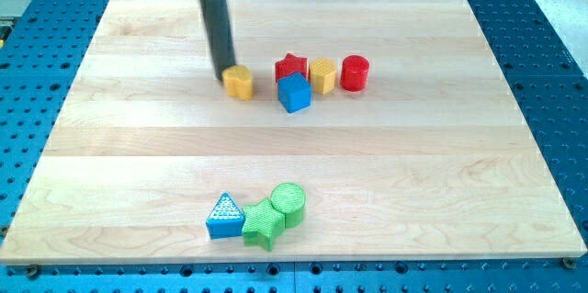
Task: Push the red circle into the hexagon
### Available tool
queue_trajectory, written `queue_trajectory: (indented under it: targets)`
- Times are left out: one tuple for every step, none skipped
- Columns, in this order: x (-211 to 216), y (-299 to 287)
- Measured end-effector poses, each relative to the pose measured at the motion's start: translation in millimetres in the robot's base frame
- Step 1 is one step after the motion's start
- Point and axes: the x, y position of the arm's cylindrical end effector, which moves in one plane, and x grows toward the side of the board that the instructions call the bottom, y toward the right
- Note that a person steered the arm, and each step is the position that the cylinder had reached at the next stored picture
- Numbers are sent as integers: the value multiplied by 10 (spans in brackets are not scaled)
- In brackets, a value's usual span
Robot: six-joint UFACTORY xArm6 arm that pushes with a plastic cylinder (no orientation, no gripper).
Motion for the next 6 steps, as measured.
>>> queue_trajectory:
  targets:
    - [-15, 195]
    - [-704, 422]
    - [-730, 1492]
    - [-192, 1644]
    - [111, 1494]
    - [51, 2184]
